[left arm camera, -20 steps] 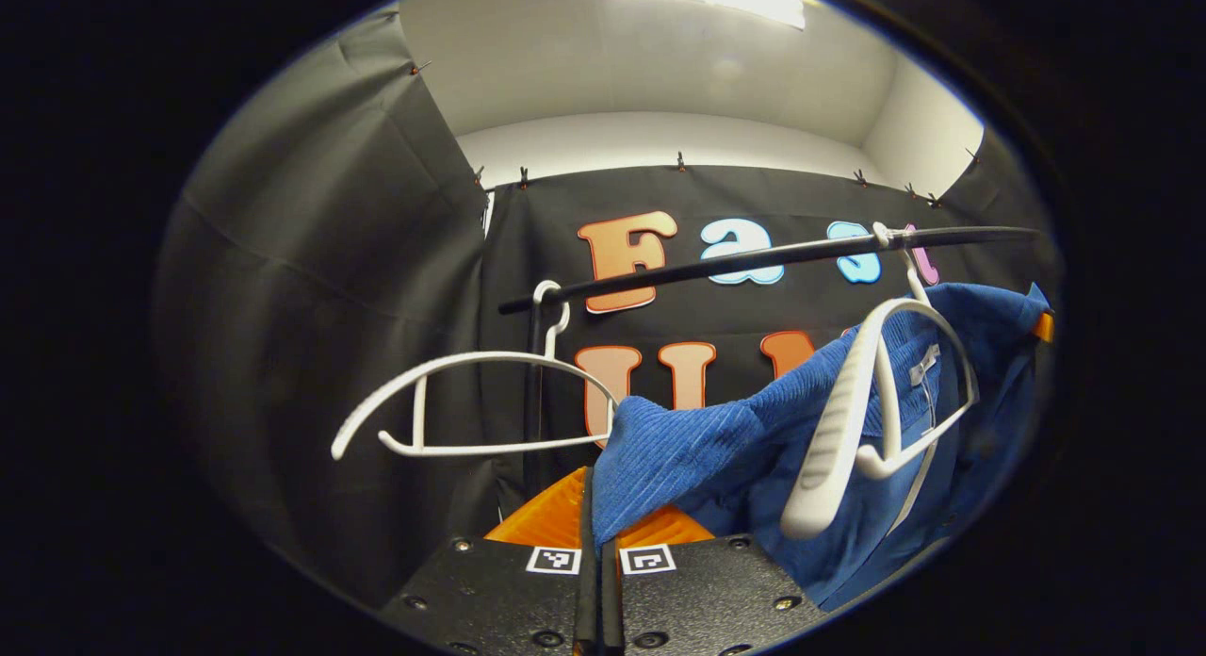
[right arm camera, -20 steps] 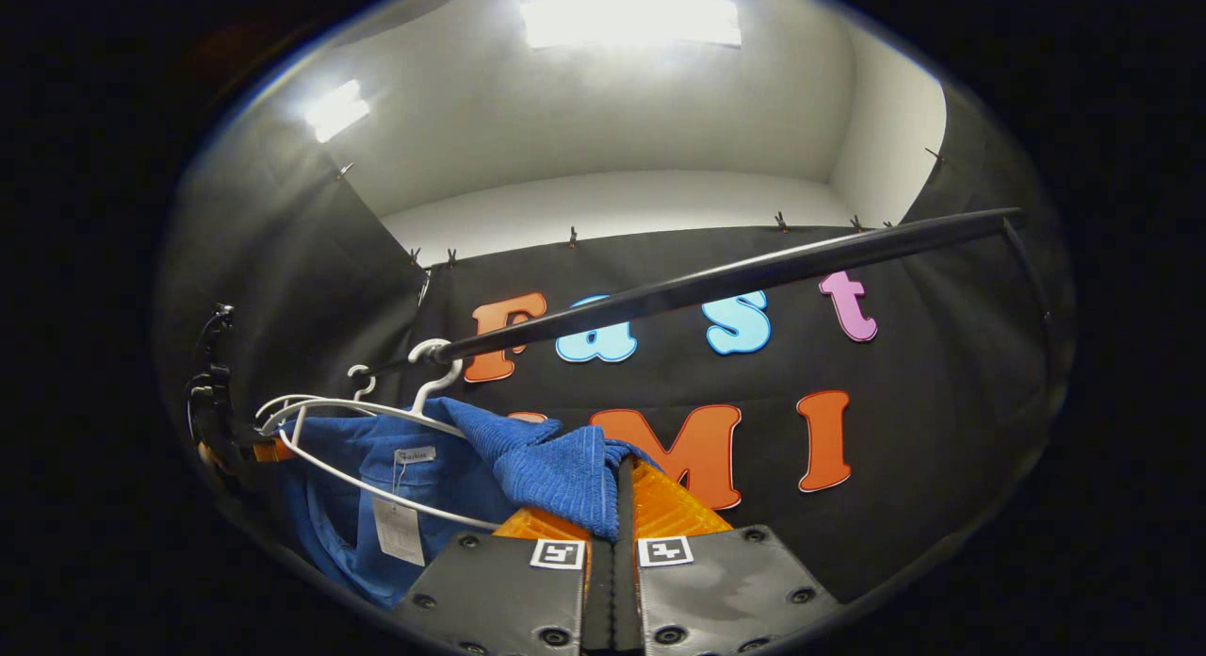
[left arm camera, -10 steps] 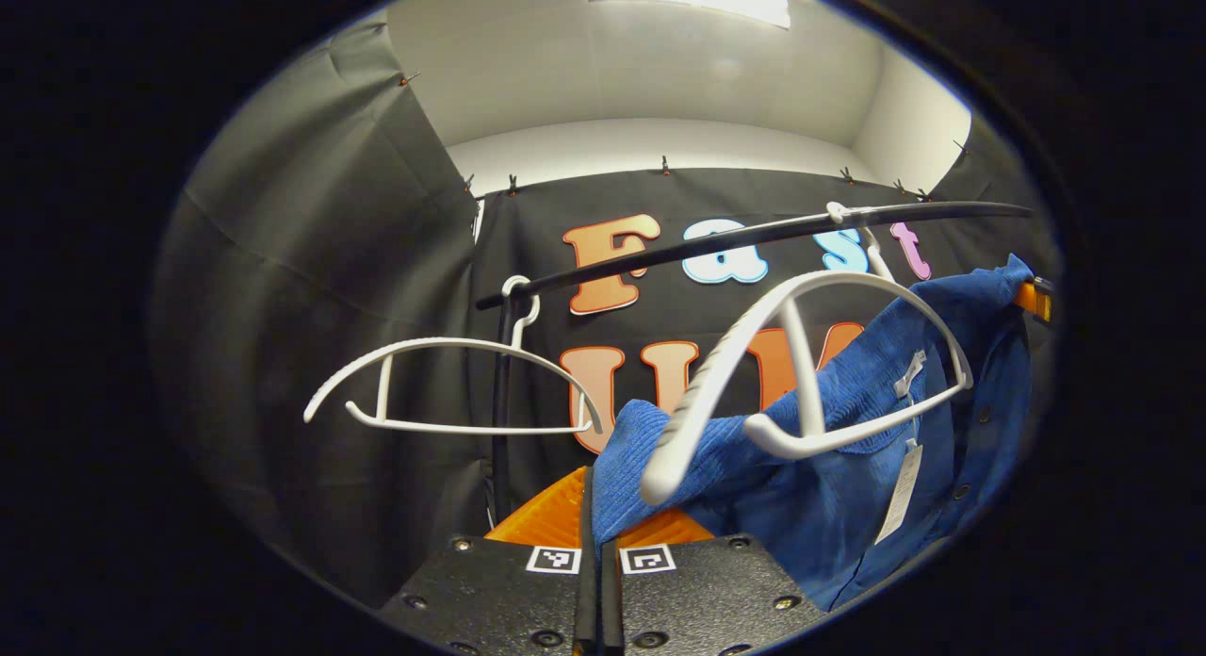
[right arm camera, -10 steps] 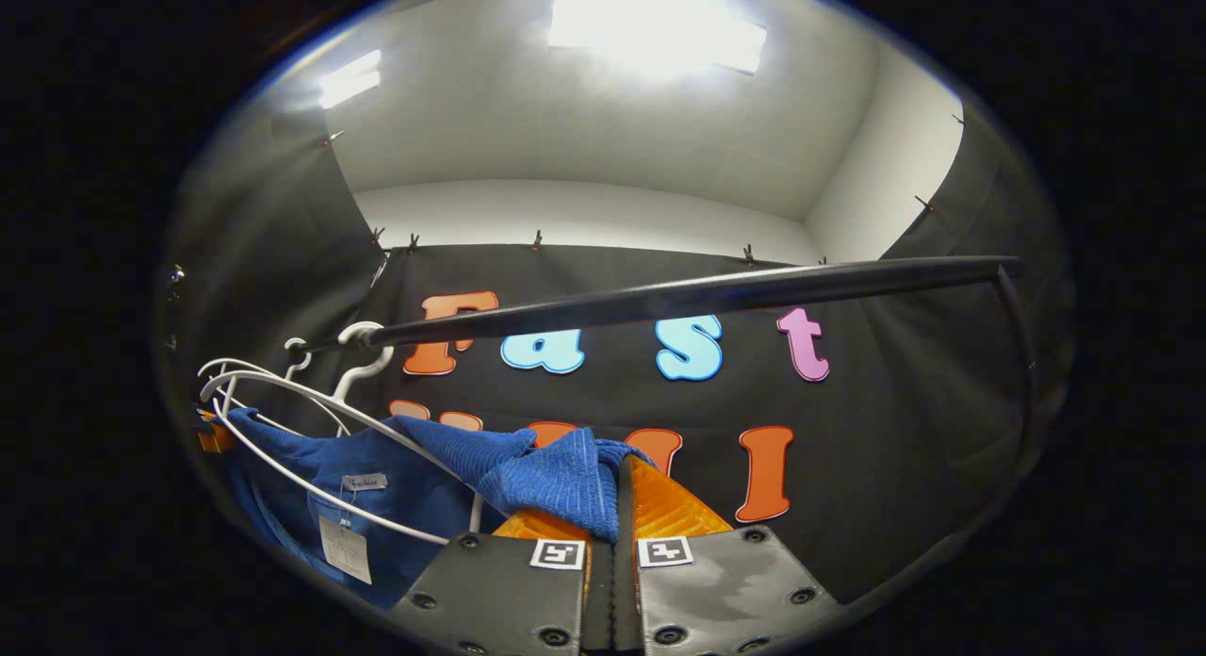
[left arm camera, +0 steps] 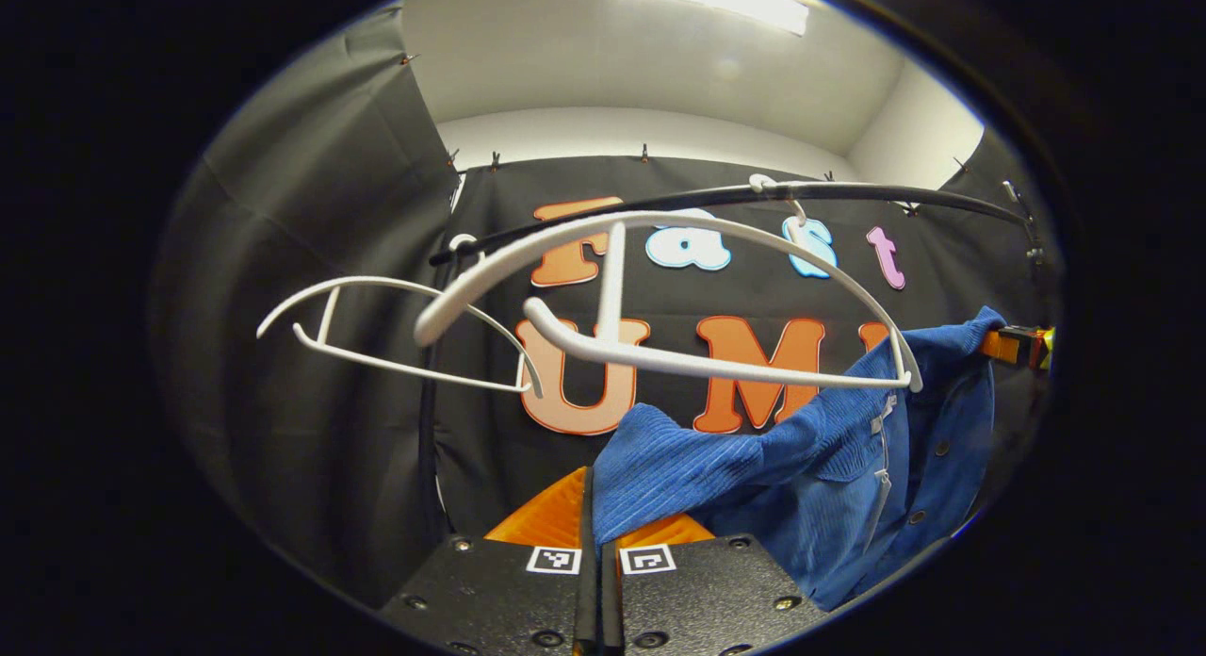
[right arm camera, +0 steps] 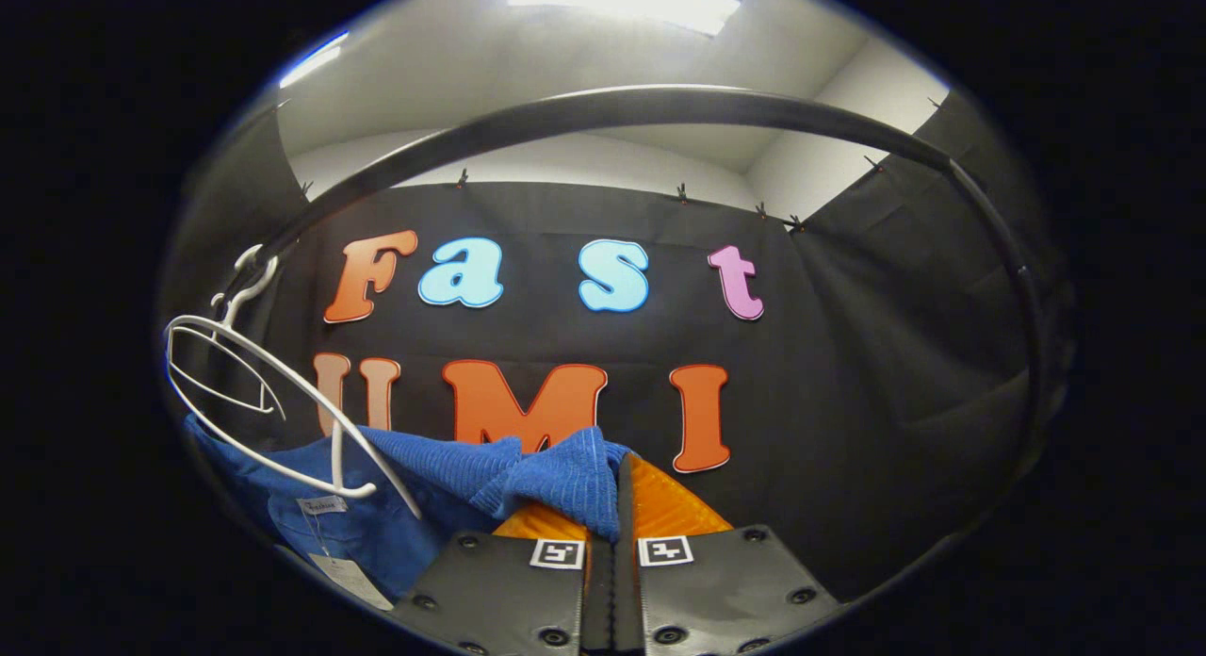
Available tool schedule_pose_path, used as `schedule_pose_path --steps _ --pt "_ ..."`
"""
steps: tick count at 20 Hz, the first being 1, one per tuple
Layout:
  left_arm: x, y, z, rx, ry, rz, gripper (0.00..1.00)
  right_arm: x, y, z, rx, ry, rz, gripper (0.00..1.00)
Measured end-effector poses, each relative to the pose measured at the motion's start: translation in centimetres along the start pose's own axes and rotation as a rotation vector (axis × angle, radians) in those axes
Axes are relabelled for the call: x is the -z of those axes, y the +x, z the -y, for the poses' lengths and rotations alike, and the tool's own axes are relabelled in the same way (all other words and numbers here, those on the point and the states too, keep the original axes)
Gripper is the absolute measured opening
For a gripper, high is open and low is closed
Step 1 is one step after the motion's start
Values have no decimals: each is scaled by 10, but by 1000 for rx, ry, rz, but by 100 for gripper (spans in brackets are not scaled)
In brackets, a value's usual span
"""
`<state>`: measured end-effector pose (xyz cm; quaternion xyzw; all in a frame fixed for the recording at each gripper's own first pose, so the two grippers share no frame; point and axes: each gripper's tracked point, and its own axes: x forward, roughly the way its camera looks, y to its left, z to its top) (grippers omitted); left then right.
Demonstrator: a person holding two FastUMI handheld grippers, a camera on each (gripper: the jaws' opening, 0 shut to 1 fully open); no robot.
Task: Grasp the clothes on the hanger with both hands and then place them into the laundry hamper below.
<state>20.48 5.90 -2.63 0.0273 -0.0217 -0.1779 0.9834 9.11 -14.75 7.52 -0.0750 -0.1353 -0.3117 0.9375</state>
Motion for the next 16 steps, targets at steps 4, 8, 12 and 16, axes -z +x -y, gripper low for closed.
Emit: schedule_pose_path --steps 4,8,12,16 --pt "16 -5 14 26 13 -41 2 6 -8 10 19 -54 -7 7" --pt "28 -12 28 53 26 -73 2 16 -14 20 31 -47 -43 7" --pt "42 -26 38 65 26 -113 2 37 -28 9 -17 -25 -113 7" --pt "52 -37 44 70 18 -155 2 55 -45 -21 -102 -27 -167 7"
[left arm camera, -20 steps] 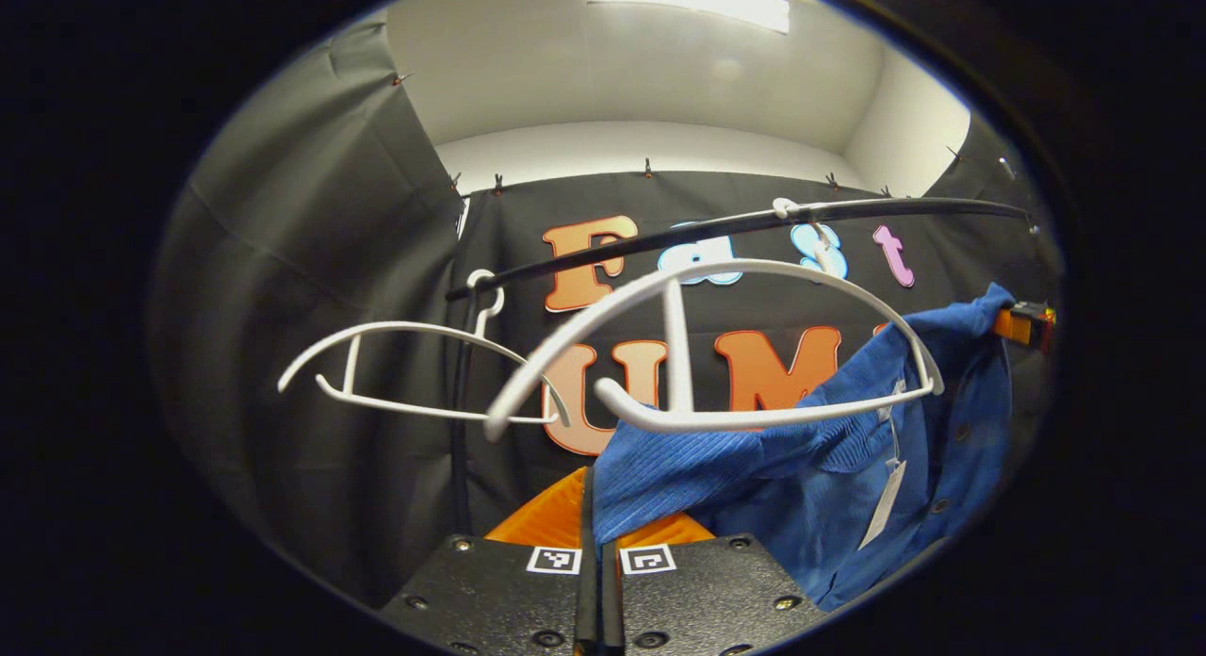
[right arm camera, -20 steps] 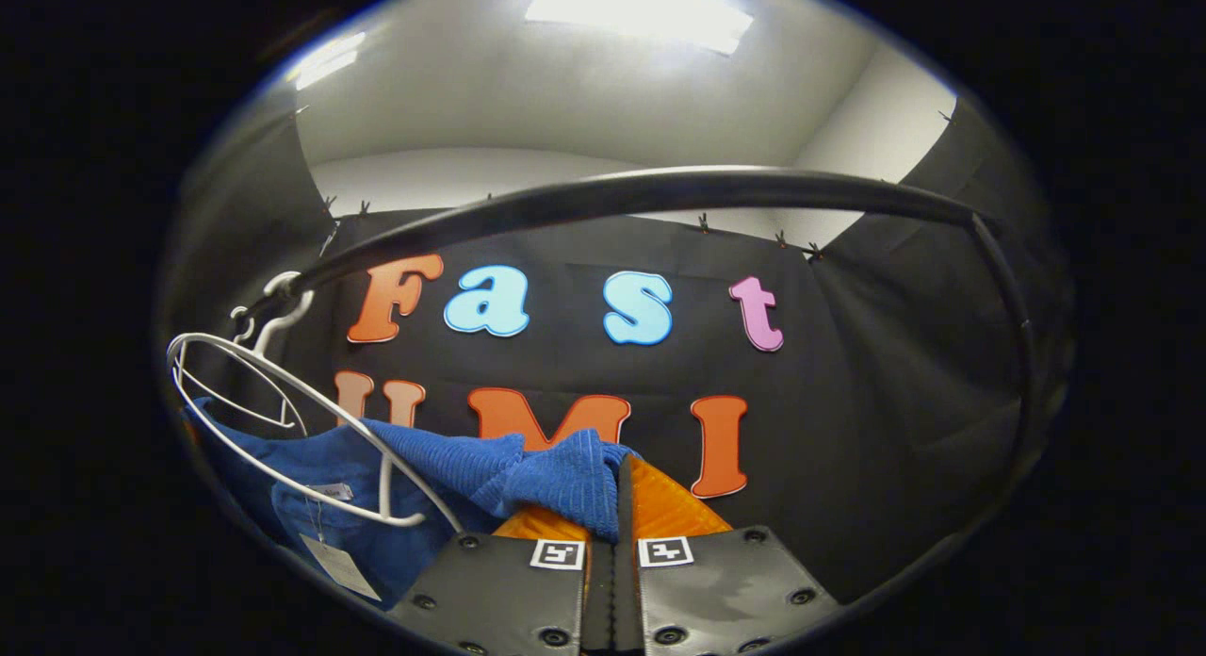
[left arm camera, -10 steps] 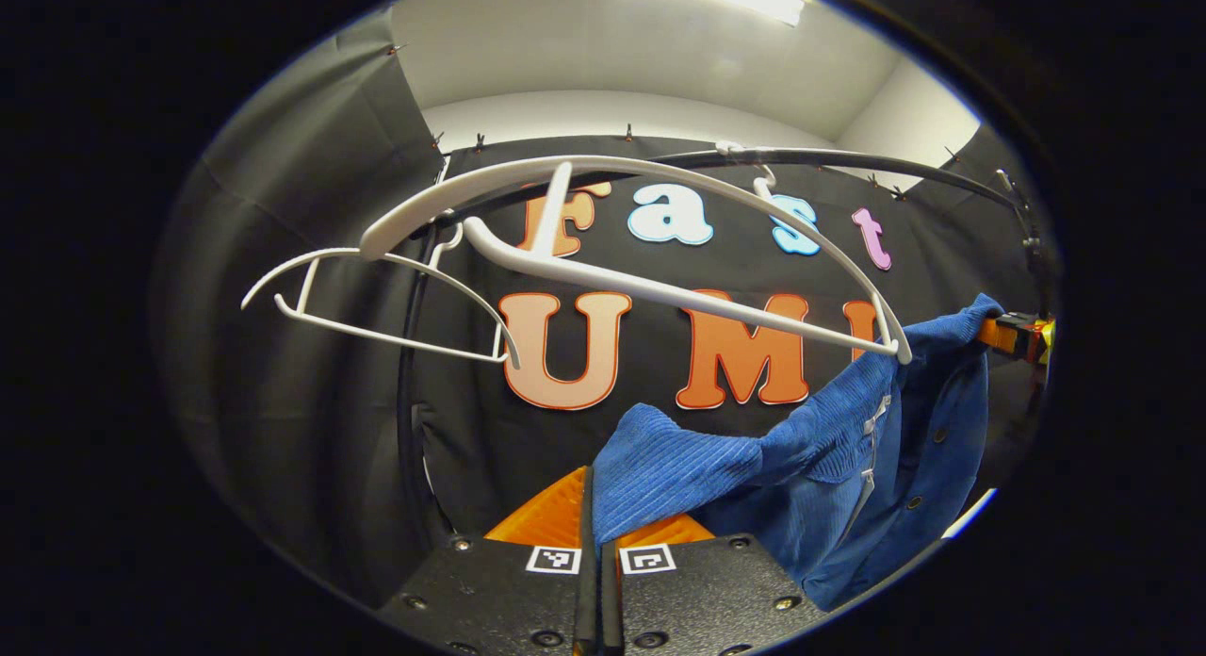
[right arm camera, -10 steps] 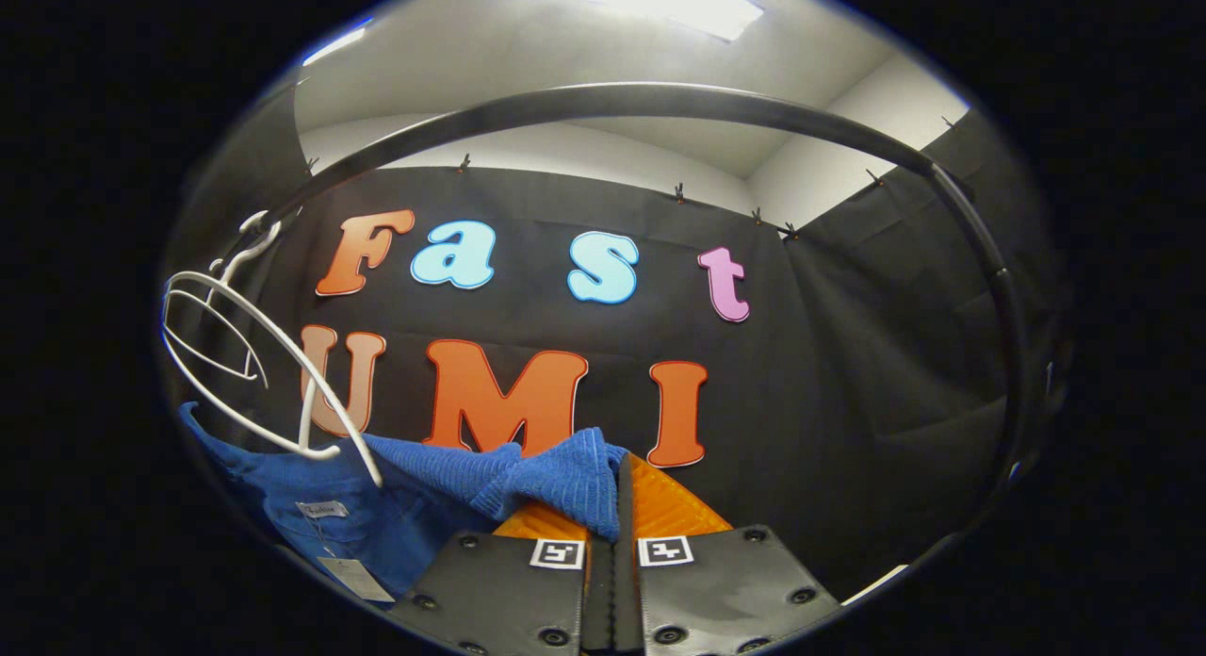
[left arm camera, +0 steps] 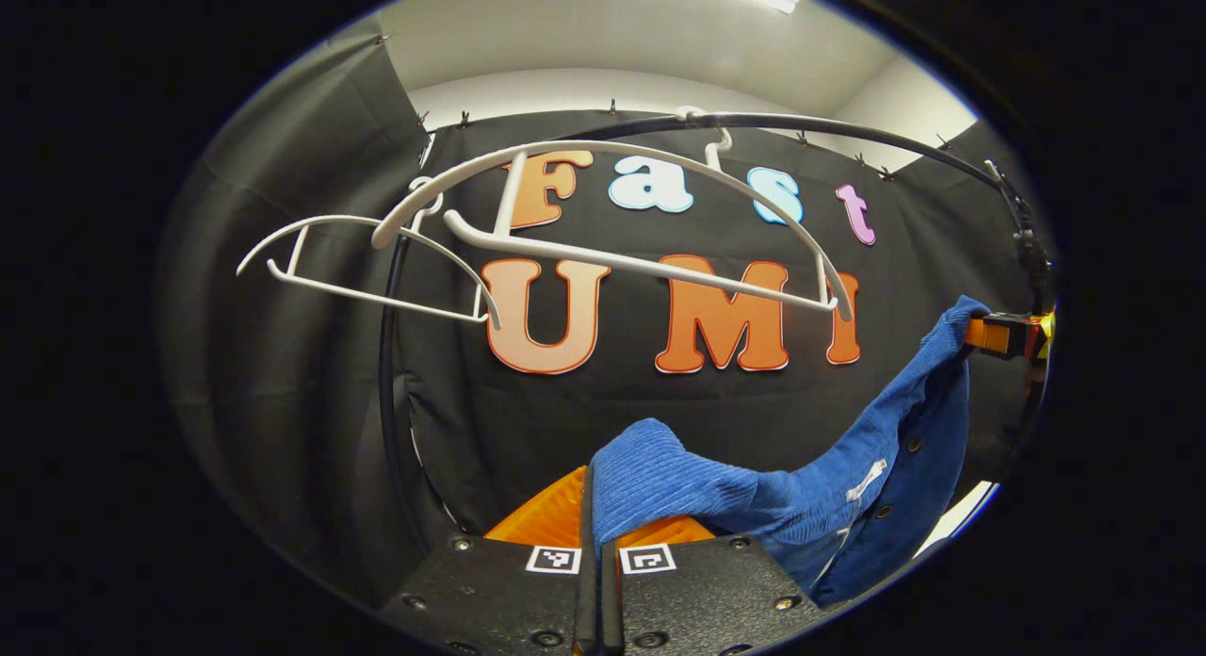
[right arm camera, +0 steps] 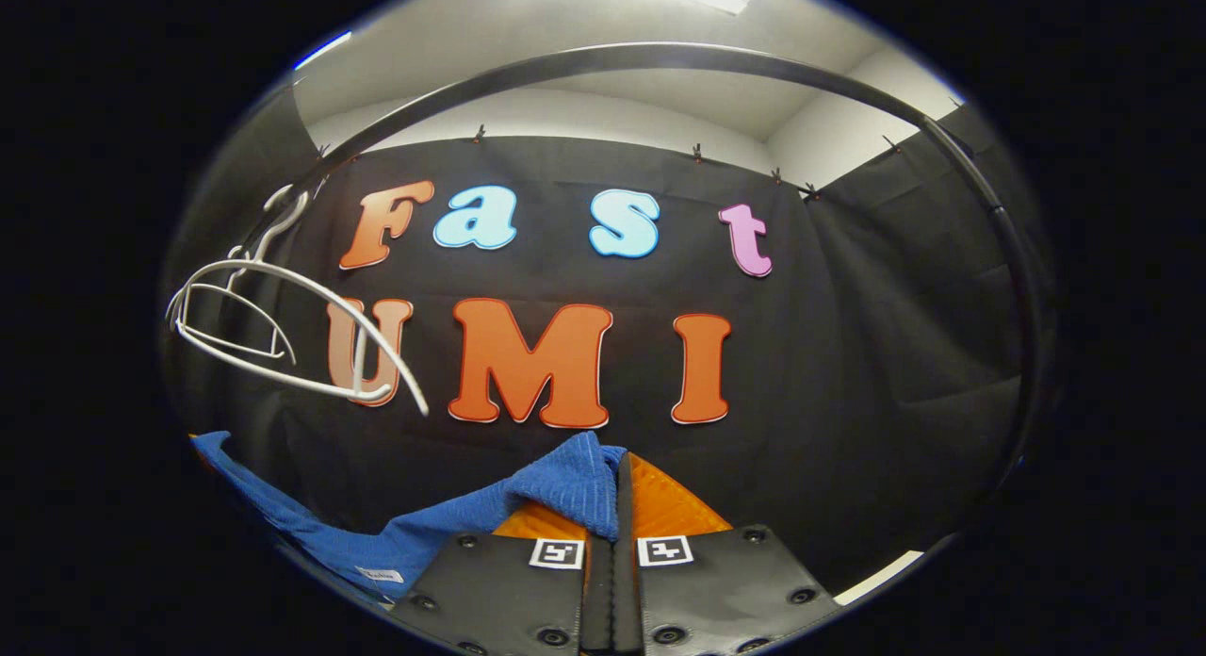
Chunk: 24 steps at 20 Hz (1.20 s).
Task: Grasp the clothes on the hanger with both hands and then place them into the laundry hamper below.
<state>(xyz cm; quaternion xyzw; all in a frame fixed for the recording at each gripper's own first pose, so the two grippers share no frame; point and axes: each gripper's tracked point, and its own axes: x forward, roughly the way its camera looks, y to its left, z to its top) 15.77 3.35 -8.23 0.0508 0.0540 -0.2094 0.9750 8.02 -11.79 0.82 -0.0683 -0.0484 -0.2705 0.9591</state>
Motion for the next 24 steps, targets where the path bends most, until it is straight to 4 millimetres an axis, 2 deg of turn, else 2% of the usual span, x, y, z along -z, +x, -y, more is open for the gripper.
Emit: schedule_pose_path --steps 5,8,10,13,15,17,19,21,24 --pt "11 -7 16 29 -28 -37 2 19 -14 -65 -166 -6 -51 7" --pt "34 -8 34 64 -67 -97 2 42 -32 -105 -279 -5 -107 7" --pt "55 -8 44 73 -83 -152 2 67 -44 -132 -357 25 -180 7" --pt "96 -8 64 99 -105 -249 2 126 -61 -164 -443 81 -361 7" --pt "131 -10 74 91 -127 -331 2 163 -73 -176 -463 135 -493 7" --pt "165 -12 82 89 -148 -422 2 192 -82 -176 -459 149 -591 7" --pt "199 -19 93 98 -188 -522 2 234 -89 -176 -448 132 -684 7" --pt "234 -30 100 98 -227 -641 2 275 -102 -176 -447 104 -773 7" --pt "288 -50 104 77 -257 -808 3 321 -120 -176 -453 59 -880 8"
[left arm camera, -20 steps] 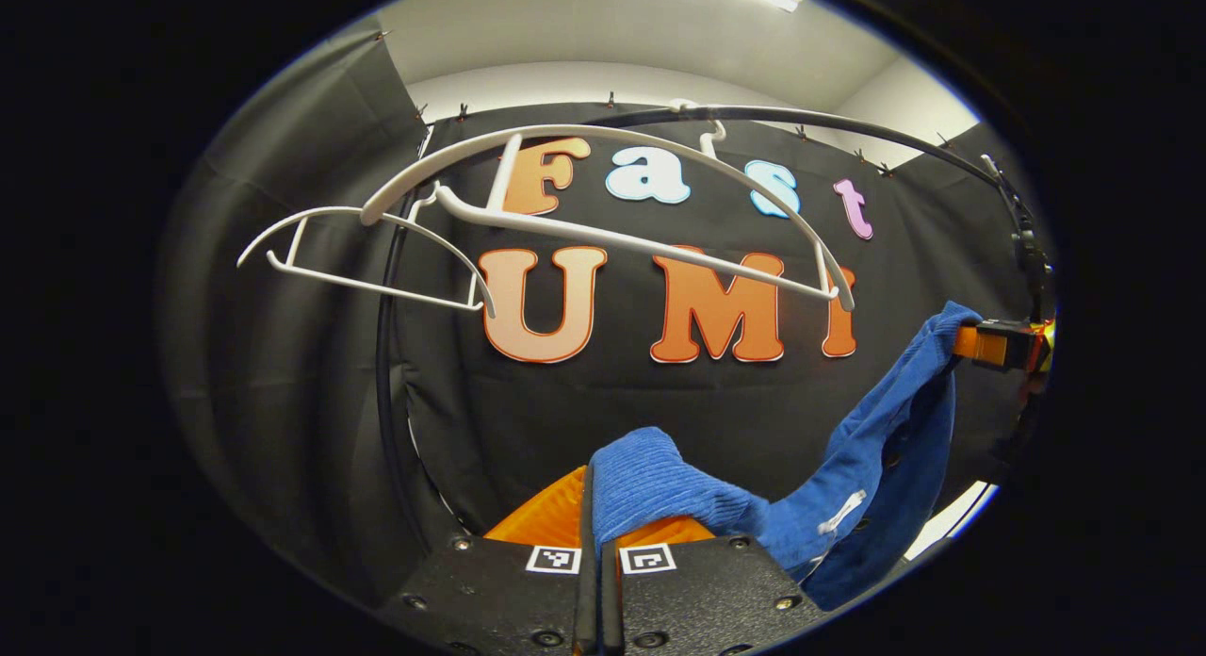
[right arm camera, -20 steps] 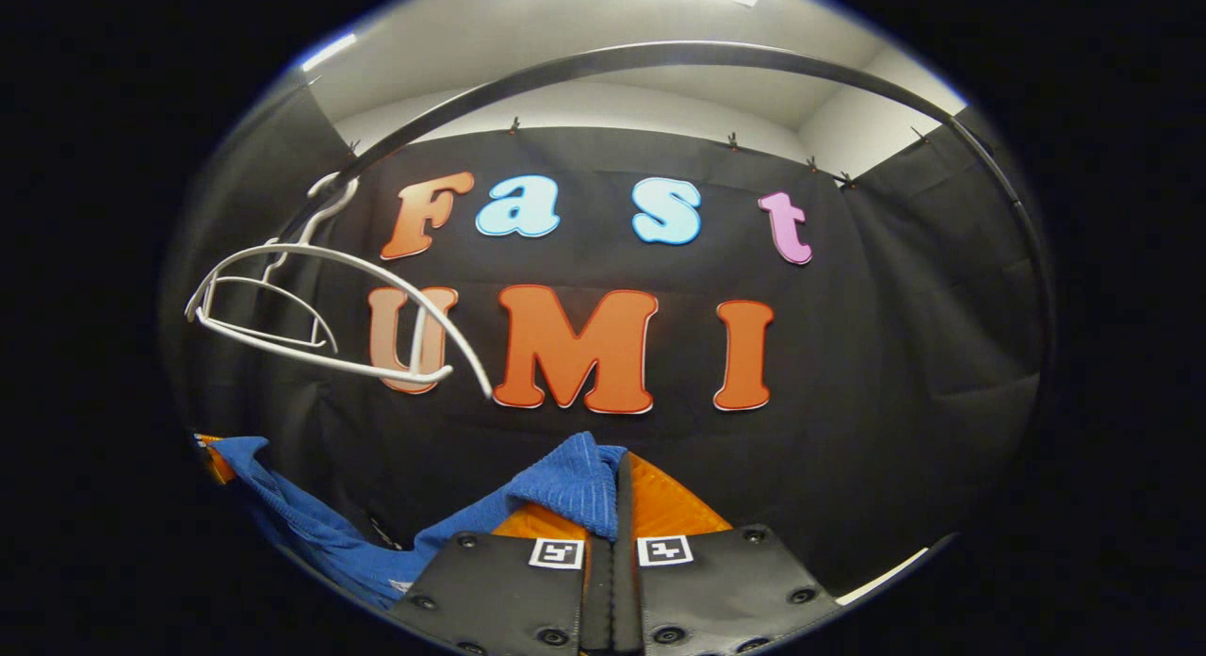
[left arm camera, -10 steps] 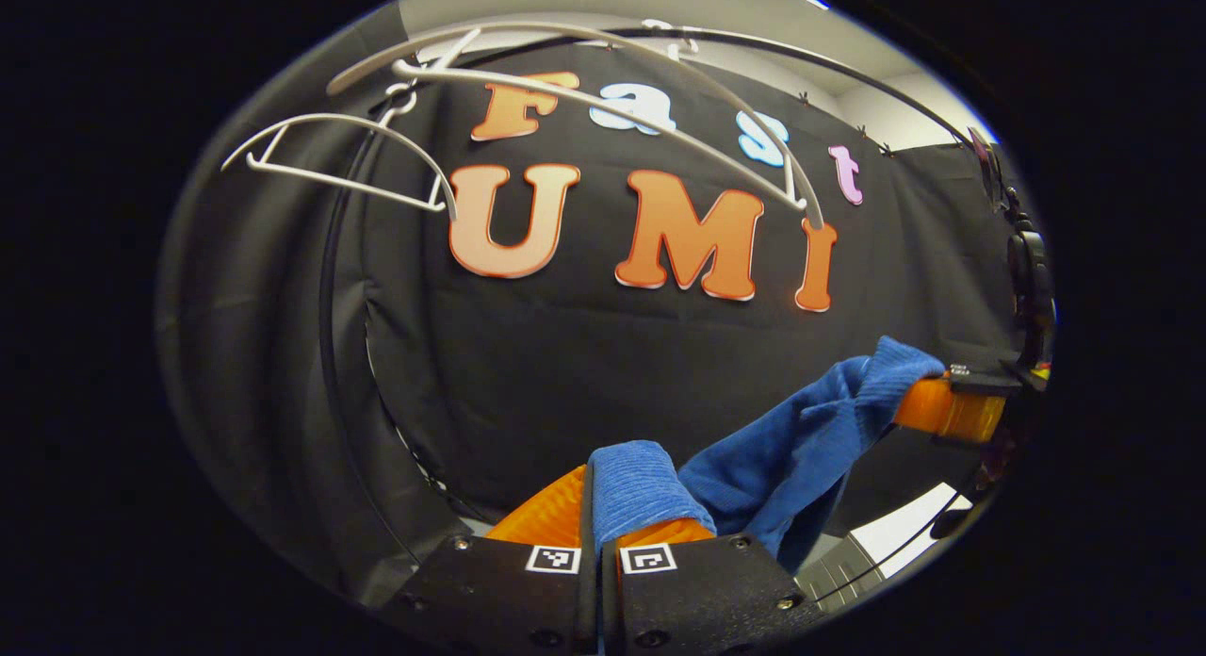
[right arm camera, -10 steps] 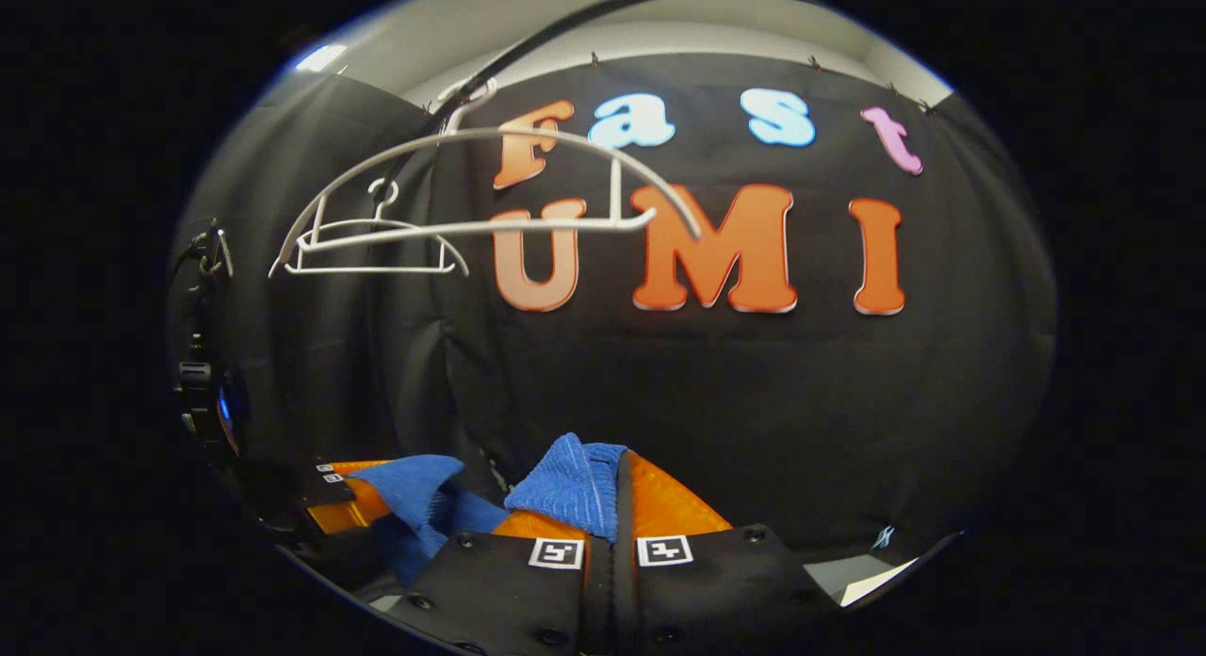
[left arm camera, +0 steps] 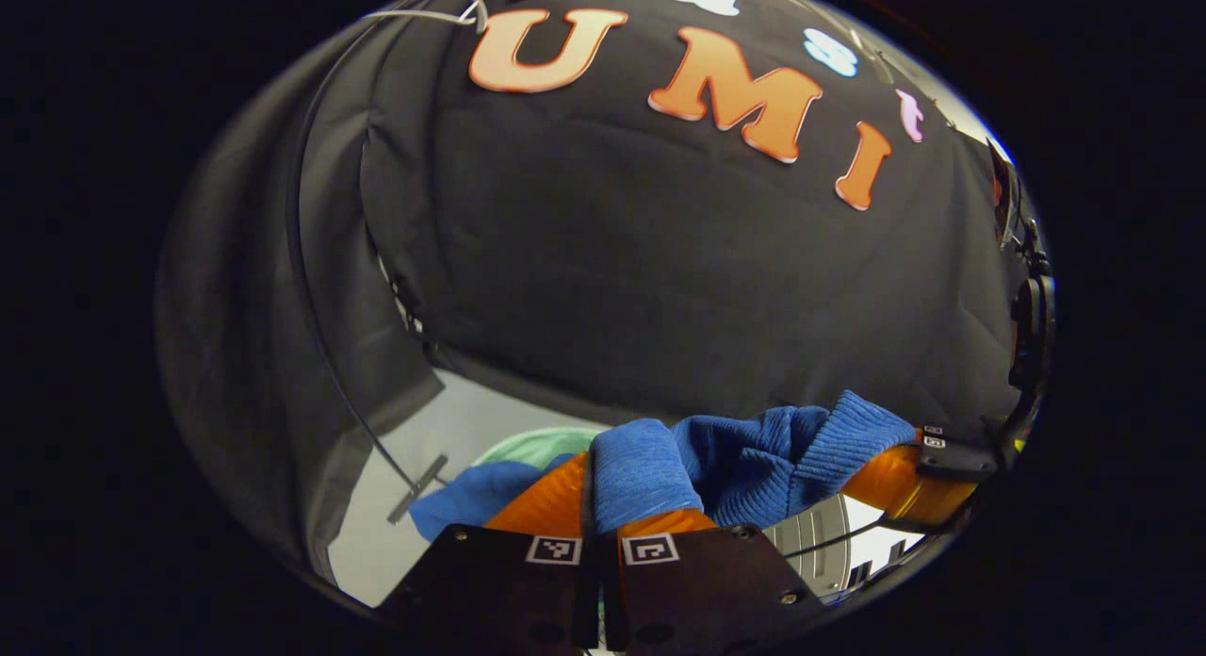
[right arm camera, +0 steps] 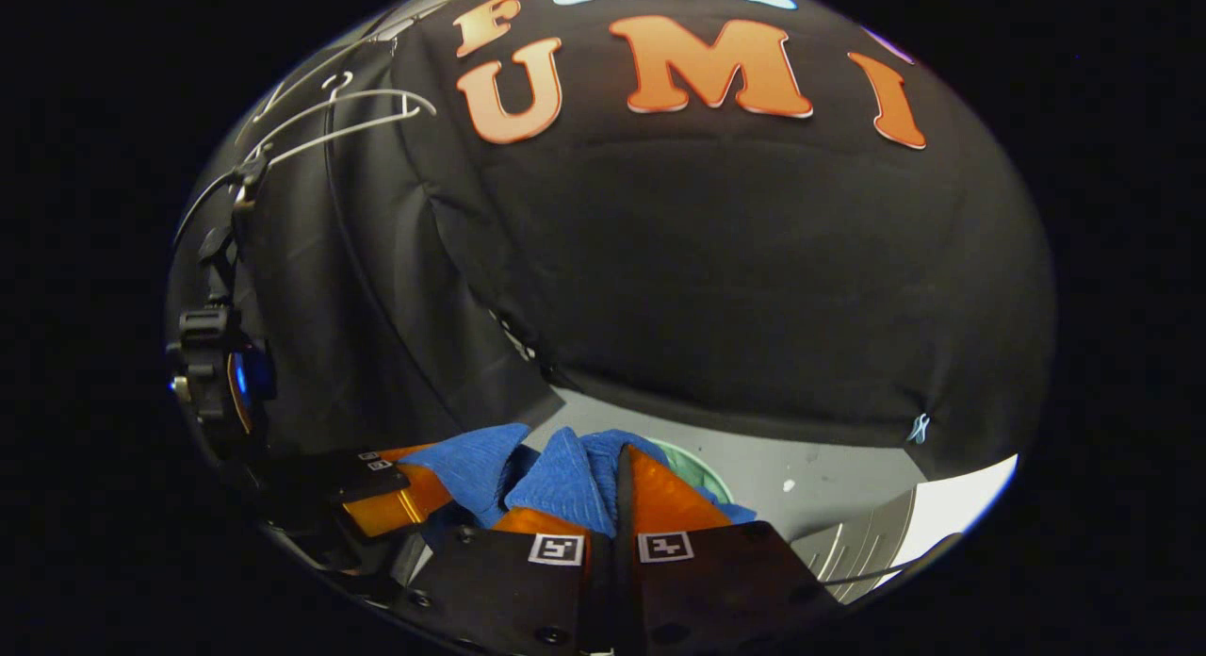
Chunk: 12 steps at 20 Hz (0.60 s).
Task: Grasp the clothes on the hanger with both hands and then place them into the laundry hamper below.
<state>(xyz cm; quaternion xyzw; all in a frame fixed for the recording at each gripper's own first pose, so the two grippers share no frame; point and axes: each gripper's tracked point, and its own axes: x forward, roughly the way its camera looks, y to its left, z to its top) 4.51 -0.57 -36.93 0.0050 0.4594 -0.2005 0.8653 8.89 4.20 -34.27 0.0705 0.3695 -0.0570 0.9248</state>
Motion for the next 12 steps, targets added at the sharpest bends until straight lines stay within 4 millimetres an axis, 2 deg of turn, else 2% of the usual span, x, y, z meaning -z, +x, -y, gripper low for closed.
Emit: schedule_pose_path --steps 2,4,10,12 --pt "28 13 -8 -28 -5 -74 3 29 11 -1 3 -3 -69 8" --pt "47 18 -17 -48 -15 -133 3 54 26 2 11 2 -125 8" --pt "93 36 -27 -59 -79 -248 4 113 37 11 26 22 -268 8" --pt "102 32 -31 -62 -78 -279 6 130 43 17 38 23 -312 8"
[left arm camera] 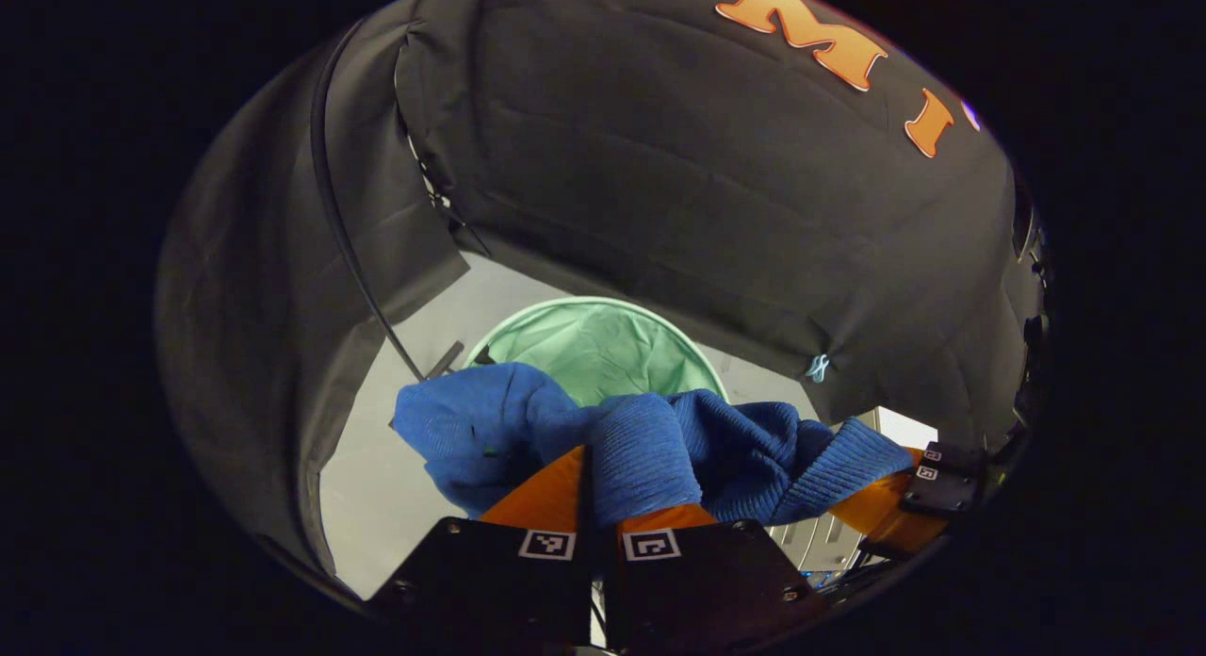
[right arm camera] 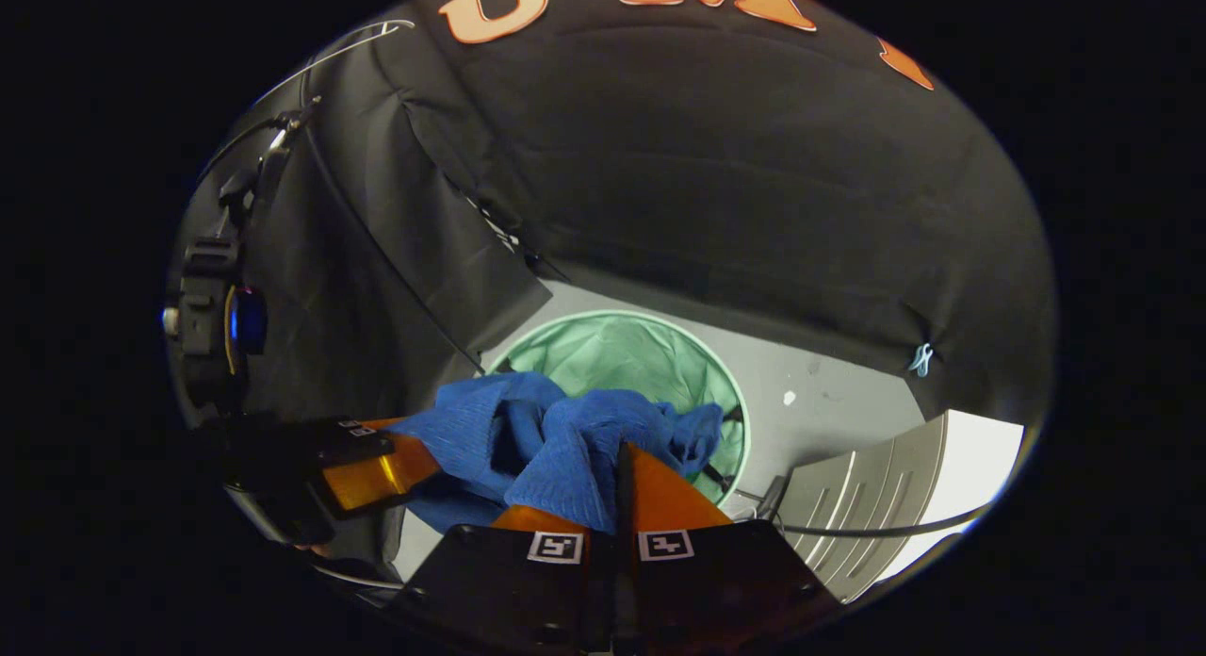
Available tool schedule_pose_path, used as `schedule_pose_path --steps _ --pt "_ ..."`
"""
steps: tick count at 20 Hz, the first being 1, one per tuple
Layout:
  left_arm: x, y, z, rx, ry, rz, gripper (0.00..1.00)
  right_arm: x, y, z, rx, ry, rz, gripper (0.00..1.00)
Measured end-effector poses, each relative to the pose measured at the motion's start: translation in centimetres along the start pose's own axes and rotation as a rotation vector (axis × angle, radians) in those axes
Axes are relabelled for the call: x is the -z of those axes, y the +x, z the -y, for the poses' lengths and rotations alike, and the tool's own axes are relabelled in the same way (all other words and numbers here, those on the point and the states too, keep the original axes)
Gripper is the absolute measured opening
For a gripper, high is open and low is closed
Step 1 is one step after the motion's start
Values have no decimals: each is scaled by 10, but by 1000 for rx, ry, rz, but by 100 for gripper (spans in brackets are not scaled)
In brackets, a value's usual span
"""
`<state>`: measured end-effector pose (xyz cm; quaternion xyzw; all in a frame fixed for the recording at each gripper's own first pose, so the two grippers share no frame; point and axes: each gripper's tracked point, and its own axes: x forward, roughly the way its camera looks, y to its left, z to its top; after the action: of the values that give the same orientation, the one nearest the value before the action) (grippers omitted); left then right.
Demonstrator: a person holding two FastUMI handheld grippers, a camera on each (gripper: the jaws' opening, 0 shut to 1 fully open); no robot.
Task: Grasp the clothes on the hanger with both hands and then place them into the laundry hamper below.
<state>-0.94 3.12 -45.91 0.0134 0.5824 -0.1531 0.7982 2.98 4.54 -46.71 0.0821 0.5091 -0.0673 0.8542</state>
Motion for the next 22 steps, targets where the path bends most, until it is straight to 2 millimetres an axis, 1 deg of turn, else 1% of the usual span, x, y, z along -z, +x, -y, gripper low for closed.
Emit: schedule_pose_path --steps 2,3,4,5,6,7,9,11,12,13,15,17,18,20,22 --pt "8 -2 0 -2 6 -20 7 9 3 1 0 0 -36 8" --pt "10 -4 -1 -7 6 -26 14 12 4 -1 2 -2 -46 8" --pt "11 -3 -2 -13 6 -31 18 14 4 1 9 -6 -55 8" --pt "13 -4 -3 -19 5 -42 21 18 7 2 12 -9 -64 10" --pt "14 -6 -3 -29 5 -51 25 22 7 1 11 -10 -75 13" --pt "15 -9 -5 -39 8 -62 41 28 8 3 16 -12 -86 18" --pt "21 -12 -18 -70 15 -66 66 36 10 4 12 -10 -96 46" --pt "23 -12 -21 -91 24 -73 90 45 9 6 15 -7 -115 73" --pt "25 -10 -22 -91 23 -71 97 48 6 6 18 0 -123 87" --pt "27 -9 -21 -85 23 -74 97 50 7 5 24 3 -130 100" --pt "27 -11 -21 -74 31 -70 98 55 7 4 31 6 -137 98" --pt "23 -20 -20 -65 47 -56 98 51 5 1 41 5 -119 99" --pt "24 -23 -18 -60 54 -48 98 48 4 -1 44 2 -109 98" --pt "18 -29 -17 -55 58 -27 98 40 -2 -5 52 -3 -84 99" --pt "7 -37 -22 -55 56 10 97 29 -11 -10 60 1 -42 99"
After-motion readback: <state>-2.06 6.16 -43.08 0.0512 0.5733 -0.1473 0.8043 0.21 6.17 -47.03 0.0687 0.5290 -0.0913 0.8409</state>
